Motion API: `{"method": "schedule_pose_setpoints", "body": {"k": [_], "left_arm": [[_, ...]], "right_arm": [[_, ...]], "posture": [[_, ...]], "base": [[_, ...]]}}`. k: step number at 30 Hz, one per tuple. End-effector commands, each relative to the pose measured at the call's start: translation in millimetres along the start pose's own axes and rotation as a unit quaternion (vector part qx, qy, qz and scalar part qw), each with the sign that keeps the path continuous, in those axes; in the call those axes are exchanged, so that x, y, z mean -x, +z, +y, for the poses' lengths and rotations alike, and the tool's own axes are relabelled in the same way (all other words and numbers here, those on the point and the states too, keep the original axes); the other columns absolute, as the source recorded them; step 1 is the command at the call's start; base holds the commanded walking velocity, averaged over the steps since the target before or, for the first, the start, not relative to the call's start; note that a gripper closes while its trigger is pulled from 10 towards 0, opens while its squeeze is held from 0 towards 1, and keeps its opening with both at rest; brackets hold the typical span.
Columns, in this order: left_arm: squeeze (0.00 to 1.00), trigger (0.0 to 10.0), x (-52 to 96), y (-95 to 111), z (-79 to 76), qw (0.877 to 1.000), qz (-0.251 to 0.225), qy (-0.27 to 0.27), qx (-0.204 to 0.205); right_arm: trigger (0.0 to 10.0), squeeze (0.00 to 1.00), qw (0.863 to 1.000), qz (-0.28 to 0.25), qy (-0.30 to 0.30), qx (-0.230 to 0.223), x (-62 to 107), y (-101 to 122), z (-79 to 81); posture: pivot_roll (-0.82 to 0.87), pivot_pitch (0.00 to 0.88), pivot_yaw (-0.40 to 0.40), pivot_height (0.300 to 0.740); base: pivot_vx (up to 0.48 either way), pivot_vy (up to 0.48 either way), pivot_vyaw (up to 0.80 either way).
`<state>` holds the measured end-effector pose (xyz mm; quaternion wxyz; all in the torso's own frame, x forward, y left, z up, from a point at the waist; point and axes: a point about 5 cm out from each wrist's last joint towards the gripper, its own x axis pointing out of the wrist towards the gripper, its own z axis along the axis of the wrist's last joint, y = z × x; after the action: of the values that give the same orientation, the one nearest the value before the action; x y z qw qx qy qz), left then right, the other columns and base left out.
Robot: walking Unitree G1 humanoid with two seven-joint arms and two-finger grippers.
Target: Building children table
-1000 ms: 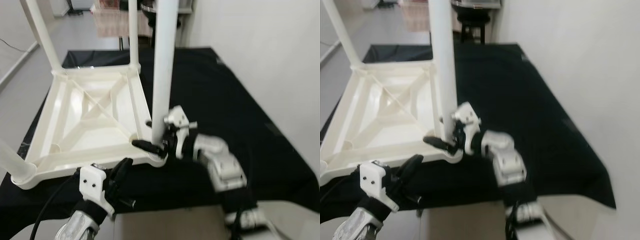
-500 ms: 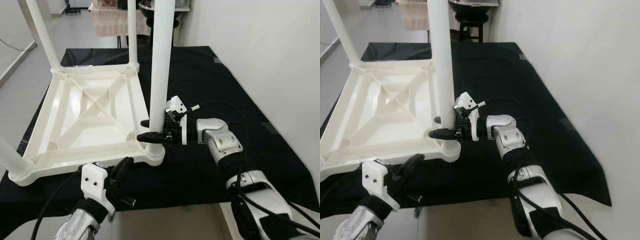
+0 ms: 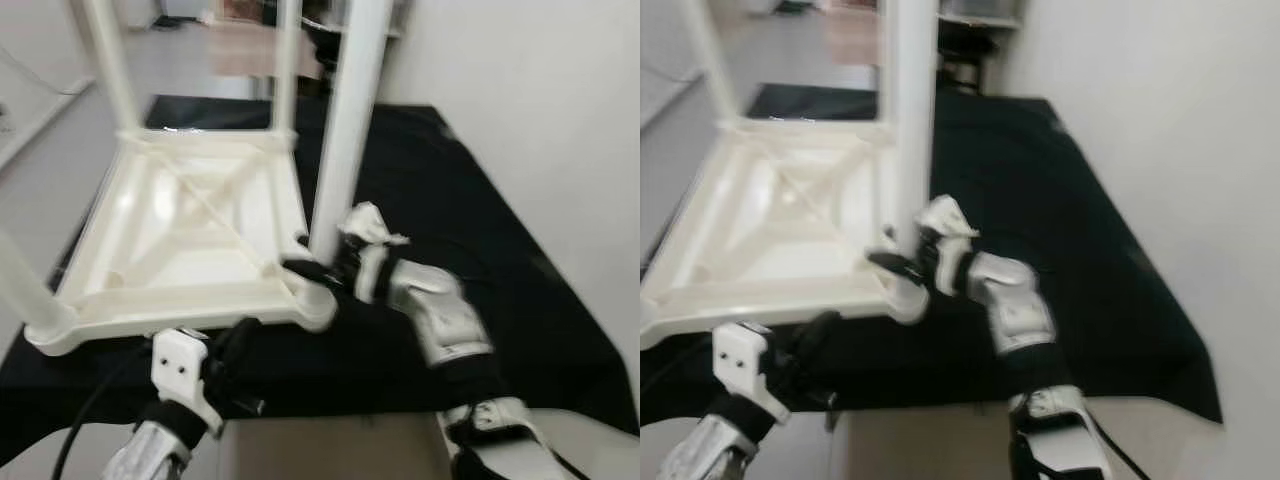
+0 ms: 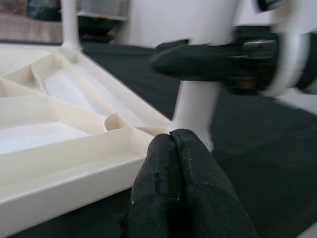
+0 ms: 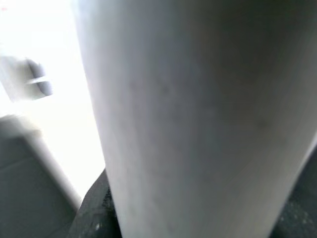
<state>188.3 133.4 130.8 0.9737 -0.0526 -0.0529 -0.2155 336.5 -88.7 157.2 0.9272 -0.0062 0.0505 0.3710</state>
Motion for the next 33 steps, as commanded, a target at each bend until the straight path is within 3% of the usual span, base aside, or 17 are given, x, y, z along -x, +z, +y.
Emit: {"method": "schedule_pose_setpoints", "body": {"k": [1,3,4,6,7,11,12,17,20,21,22,23,24,26,29,31,33], "left_arm": [[0.0,10.0,2.6,-1,1.3,1.0,0.005,0.002,0.0],[0.0,10.0,2.6,-1,1.3,1.0,0.005,0.002,0.0],[0.0,10.0,2.3,0,1.8,1.0,0.006,0.002,0.0],[0.0,10.0,1.9,0,2.1,1.0,0.005,0.002,0.0],[0.0,10.0,1.4,0,2.3,1.0,0.005,0.002,0.0],[0.0,10.0,0.9,0,2.3,1.0,0.004,0.002,0.0],[0.0,10.0,0.3,0,2.3,1.0,0.003,0.002,-0.001],[0.0,10.0,-0.5,0,2.2,1.0,0.002,0.003,-0.001],[0.0,10.0,-1.1,0,1.9,1.0,0.002,0.002,0.0],[0.0,10.0,-1.4,-1,1.9,1.0,0.002,0.002,0.0],[0.0,10.0,-1.4,-1,1.9,1.0,0.002,0.002,0.0],[0.0,10.0,-1.5,-1,2.0,1.0,0.002,0.002,0.0],[0.0,10.0,-1.6,-1,2.2,1.0,0.002,0.002,0.001],[0.0,10.0,-1.8,-1,2.1,1.0,0.002,0.003,0.001],[0.0,10.0,-2.1,-2,1.8,1.0,0.003,0.003,0.001],[0.0,10.0,-2.4,-2,1.5,1.0,0.003,0.002,0.0],[0.0,10.0,-2.4,-2,1.5,1.0,0.003,0.002,0.0]], "right_arm": [[0.0,0.0,0.989,0.062,-0.13,-0.021,13.6,-25,-1.6],[0.0,0.0,0.989,0.062,-0.13,-0.021,13.6,-25,-1.6],[0.0,0.0,0.986,0.065,-0.15,-0.026,14.6,-29,11.7],[0.0,0.0,0.988,0.066,-0.138,-0.022,11.7,-30,21.3],[4.7,0.0,0.989,0.071,-0.127,-0.013,6.5,-28,23.3],[4.7,0.0,0.99,0.076,-0.12,-0.005,2.4,-26,21.1],[10.0,1.0,0.993,0.07,-0.096,-0.004,-3.4,-20,15.8],[10.0,1.0,0.998,0.051,-0.026,-0.003,-12.3,-6,11.7],[10.0,1.0,0.997,0.03,0.058,0.051,-22.4,20,9.0],[10.0,0.89,0.993,0.022,0.091,0.071,-26.5,31,7.1],[10.0,0.89,0.993,0.022,0.091,0.071,-26.5,31,7.1],[10.0,0.39,0.99,0.016,0.116,0.085,-29.7,39,5.7],[10.0,0.0,0.986,0.014,0.134,0.098,-34.7,47,3.8],[10.0,0.0,0.974,0.009,0.203,0.104,-40.8,54,8.4],[10.0,0.0,0.966,0.011,0.239,0.102,-42.9,55,11.7],[10.0,0.0,0.95,0.036,0.293,0.098,-44.2,48,16.1],[10.0,0.0,0.95,0.036,0.293,0.098,-44.2,48,16.1]], "posture": [[0.12,0.06,-0.091,0.74],[0.12,0.06,-0.091,0.74],[0.11,0.058,-0.087,0.74],[0.11,0.055,-0.089,0.74],[0.11,0.054,-0.093,0.74],[0.11,0.052,-0.095,0.74],[0.11,0.05,-0.096,0.74],[0.11,0.049,-0.096,0.74],[0.11,0.044,-0.094,0.74],[0.12,0.043,-0.096,0.74],[0.12,0.043,-0.096,0.74],[0.12,0.041,-0.096,0.74],[0.12,0.04,-0.091,0.74],[0.12,0.035,-0.092,0.74],[0.13,0.035,-0.092,0.74],[0.13,0.033,-0.093,0.74],[0.13,0.033,-0.093,0.74]], "base": [[0.0,0.0,0.0],[0.0,0.0,0.0],[0.0,0.0,0.0],[0.0,0.0,0.0],[0.0,0.0,0.0],[0.0,0.0,0.0],[0.0,0.0,0.0],[0.0,0.0,0.0],[0.0,0.0,0.0],[0.0,0.0,0.0],[0.0,0.0,0.0],[0.0,0.0,0.0],[0.0,0.0,0.0],[0.0,0.0,0.0],[0.0,0.0,0.0],[0.0,0.0,0.0],[0.0,0.0,0.0]]}}
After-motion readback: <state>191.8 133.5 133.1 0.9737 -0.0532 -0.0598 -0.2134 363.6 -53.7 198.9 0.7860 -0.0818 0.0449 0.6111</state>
